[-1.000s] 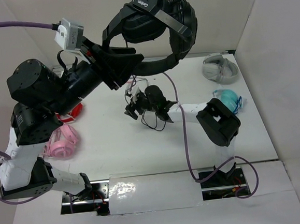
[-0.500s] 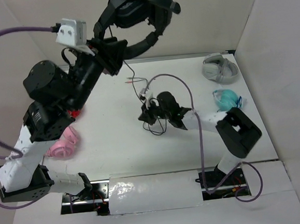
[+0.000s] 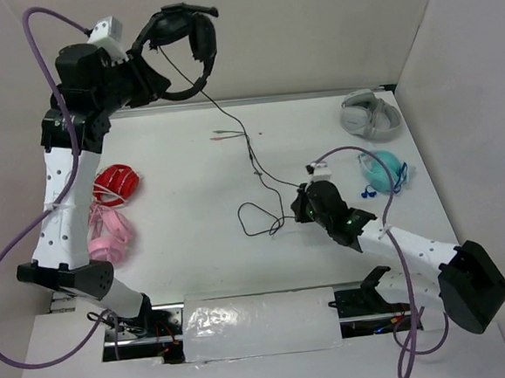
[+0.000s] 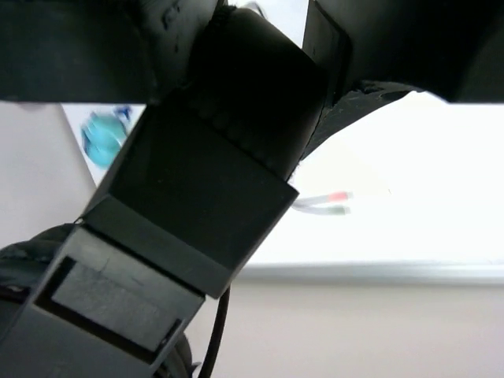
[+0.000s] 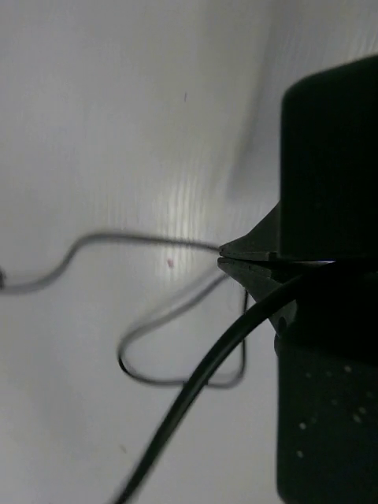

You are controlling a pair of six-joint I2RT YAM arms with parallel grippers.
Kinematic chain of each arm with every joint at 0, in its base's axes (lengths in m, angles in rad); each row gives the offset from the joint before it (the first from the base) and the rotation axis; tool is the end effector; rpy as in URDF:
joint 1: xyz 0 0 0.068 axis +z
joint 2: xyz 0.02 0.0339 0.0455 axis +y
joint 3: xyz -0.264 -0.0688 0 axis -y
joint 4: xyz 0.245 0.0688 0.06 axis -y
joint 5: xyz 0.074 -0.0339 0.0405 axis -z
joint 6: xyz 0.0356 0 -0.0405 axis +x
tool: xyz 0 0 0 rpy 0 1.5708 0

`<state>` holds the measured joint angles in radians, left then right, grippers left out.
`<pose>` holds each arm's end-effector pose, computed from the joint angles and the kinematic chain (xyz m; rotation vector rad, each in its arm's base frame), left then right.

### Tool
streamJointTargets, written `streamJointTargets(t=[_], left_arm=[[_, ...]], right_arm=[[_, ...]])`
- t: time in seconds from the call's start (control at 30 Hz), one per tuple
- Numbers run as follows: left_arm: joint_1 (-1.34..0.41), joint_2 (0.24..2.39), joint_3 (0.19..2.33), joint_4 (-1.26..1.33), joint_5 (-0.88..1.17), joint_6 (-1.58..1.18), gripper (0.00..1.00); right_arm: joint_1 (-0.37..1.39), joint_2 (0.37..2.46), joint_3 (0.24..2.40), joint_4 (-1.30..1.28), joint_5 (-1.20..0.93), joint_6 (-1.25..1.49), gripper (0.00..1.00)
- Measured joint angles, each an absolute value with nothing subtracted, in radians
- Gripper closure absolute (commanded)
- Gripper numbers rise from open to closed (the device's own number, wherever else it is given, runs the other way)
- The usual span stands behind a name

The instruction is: Wrap the headphones

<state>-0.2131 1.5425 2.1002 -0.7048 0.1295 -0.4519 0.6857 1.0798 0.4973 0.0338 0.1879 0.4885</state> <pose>0.2891 -0.0673 0.5419 -0.1113 1.7507 -0.6006 0.1792 0.1380 0.2048 -0.0984 2.1472 0.4983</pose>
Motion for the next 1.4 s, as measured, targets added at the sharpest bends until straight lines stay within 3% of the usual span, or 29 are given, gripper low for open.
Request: streamJointTargets(t=[0.17, 0.3, 0.63, 0.97, 1.2, 1.4], left_arm=[[-0.045, 1.538, 1.996, -0.735, 0.495, -0.502, 1.00], [0.015, 1.537, 1.972, -0.741, 0.602, -0.538, 1.00], [0.060, 1.576, 1.942, -0.727, 0.384, -0.553, 1.00], [0.070, 1.602, 1.763, -0.706, 0.360, -0.450, 1.00], [0.013, 1.680, 1.772, -0.733, 0.241, -0.453, 1.00], [-0.183, 1.727, 1.736, -0.757, 0.124, -0.443, 1.00]], right_arm=[[0.477, 1.082, 0.517, -0.088, 0.264, 0.523, 1.00], [0.449, 1.049, 0.530, -0.136, 0.276, 0.487, 1.00], [0.719, 0.843, 0.668, -0.334, 0.444, 0.426, 1.00], [0.736, 0.812, 0.849, -0.482, 0.756, 0.363, 1.00], [0.903, 0.797, 0.933, -0.459, 0.689, 0.120, 1.00], [0.985, 0.823, 1.106, -0.400, 0.537, -0.165, 1.00]])
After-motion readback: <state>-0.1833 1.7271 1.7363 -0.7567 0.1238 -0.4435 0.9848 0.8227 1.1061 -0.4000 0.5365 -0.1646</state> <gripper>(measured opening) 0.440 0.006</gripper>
